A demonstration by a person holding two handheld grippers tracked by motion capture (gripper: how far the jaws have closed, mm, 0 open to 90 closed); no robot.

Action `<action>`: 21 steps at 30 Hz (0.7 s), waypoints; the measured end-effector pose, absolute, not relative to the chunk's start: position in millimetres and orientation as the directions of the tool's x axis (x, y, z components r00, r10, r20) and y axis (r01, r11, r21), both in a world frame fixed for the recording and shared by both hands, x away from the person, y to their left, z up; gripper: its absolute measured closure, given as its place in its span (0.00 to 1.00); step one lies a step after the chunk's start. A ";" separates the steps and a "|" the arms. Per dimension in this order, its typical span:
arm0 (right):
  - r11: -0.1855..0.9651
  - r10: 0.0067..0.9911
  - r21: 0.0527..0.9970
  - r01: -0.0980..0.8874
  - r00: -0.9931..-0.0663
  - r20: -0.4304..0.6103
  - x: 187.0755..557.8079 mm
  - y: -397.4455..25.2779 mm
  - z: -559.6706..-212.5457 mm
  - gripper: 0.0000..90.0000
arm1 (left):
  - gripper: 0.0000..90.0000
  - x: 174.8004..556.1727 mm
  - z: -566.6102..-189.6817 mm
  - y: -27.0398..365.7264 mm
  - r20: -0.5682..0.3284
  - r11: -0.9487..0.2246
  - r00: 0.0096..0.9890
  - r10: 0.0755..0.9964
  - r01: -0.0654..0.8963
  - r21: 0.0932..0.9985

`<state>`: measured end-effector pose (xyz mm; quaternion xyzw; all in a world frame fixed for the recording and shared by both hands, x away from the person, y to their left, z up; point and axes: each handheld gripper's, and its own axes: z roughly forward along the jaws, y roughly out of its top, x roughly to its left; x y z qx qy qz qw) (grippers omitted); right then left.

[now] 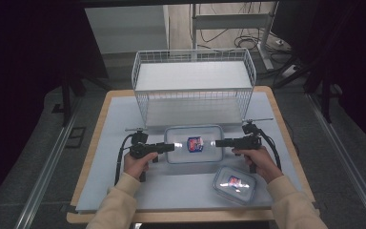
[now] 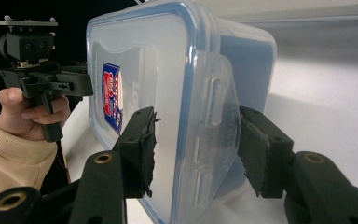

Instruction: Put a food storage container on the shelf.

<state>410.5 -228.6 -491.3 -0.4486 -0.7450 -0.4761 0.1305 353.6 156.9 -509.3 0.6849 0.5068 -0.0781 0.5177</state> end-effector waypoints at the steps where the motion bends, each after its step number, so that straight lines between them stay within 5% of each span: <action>1: 0.142 0.543 0.591 0.794 -0.562 0.624 410.3 -228.9 -490.9 0.54 | 0.53 353.4 -509.1 156.5 -0.631 0.052 0.473 0.615 0.774 0.631; 21: 0.119 0.516 0.658 0.743 -0.613 0.599 402.2 -234.2 -478.5 0.55 | 0.56 346.1 -486.5 156.1 -0.584 0.043 0.527 0.617 0.718 0.694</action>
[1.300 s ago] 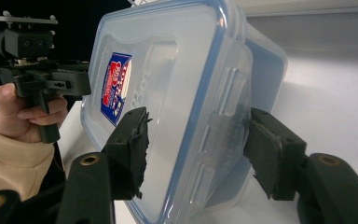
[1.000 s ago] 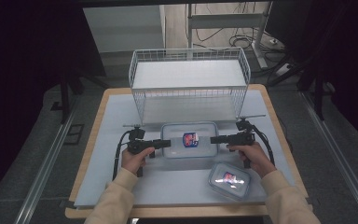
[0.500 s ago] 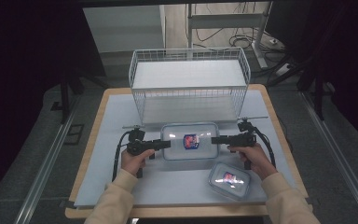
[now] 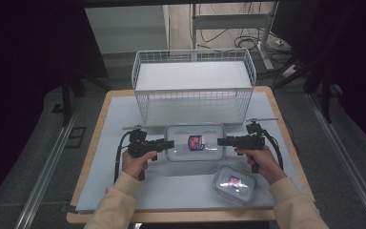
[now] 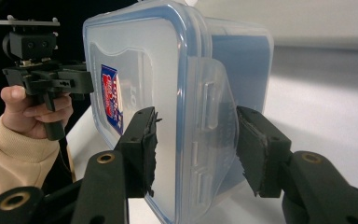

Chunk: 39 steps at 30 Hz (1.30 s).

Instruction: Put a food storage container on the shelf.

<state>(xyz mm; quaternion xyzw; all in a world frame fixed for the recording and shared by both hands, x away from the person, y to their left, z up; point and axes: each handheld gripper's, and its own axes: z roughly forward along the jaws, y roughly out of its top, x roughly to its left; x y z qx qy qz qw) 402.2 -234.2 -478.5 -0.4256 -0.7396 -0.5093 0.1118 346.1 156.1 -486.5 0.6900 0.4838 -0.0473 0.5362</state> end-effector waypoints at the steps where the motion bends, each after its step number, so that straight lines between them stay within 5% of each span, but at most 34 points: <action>1: 0.121 0.517 0.663 0.739 -0.617 0.593 401.6 -234.4 -476.3 0.55 | 0.56 345.7 -484.1 155.9 -0.581 0.040 0.531 0.616 0.716 0.697; 39: 0.107 0.524 0.766 0.634 -0.691 0.498 395.1 -238.2 -404.5 0.56 | 0.56 350.4 -419.1 153.1 -0.522 0.024 0.599 0.607 0.643 0.765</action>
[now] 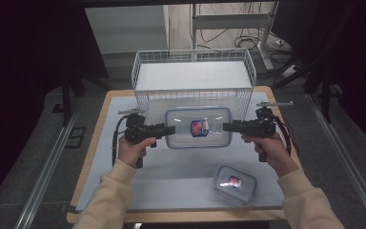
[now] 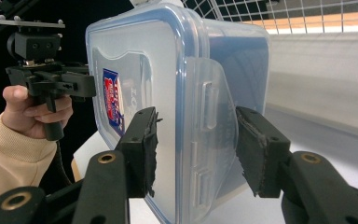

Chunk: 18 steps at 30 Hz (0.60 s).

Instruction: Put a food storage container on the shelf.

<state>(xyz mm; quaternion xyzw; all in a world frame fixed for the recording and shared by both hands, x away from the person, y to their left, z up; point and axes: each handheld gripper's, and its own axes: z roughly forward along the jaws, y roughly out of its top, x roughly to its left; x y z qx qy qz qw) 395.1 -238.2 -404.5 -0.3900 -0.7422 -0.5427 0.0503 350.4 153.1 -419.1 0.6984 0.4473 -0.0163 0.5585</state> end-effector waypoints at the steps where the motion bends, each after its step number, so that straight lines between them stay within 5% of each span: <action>1: 0.104 0.524 0.768 0.632 -0.691 0.497 394.8 -238.1 -402.3 0.56 | 0.56 350.6 -416.7 153.5 -0.517 0.018 0.605 0.605 0.639 0.769; 18: 0.085 0.517 0.795 0.600 -0.709 0.480 395.2 -236.1 -378.4 0.56 | 0.57 354.2 -386.0 155.8 -0.488 0.003 0.626 0.609 0.613 0.790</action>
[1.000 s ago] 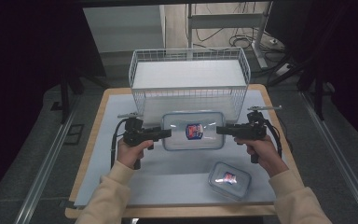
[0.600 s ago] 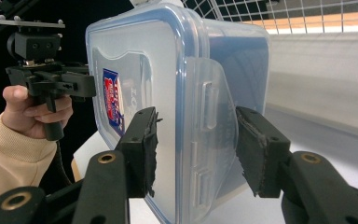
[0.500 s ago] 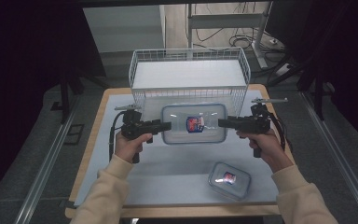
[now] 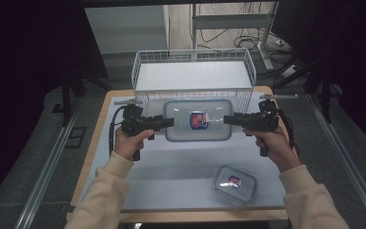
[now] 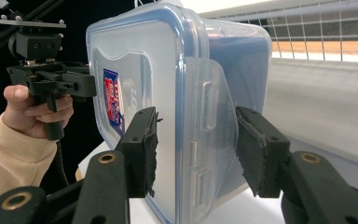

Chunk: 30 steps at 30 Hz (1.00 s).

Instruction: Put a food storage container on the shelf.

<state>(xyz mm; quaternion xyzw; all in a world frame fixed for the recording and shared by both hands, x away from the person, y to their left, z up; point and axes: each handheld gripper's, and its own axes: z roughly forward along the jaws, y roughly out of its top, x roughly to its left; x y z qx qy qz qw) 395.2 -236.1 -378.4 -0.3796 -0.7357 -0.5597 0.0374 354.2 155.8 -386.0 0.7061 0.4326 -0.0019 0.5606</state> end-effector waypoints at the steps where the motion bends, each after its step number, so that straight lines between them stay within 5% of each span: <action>1: 0.083 0.516 0.799 0.596 -0.712 0.477 395.9 -236.4 -376.0 0.56 | 0.57 354.9 -384.0 155.6 -0.485 0.002 0.627 0.609 0.611 0.792; 30: 0.061 0.514 0.840 0.540 -0.738 0.437 413.5 -231.0 -329.4 0.56 | 0.57 375.2 -338.4 161.5 -0.443 0.000 0.658 0.609 0.558 0.830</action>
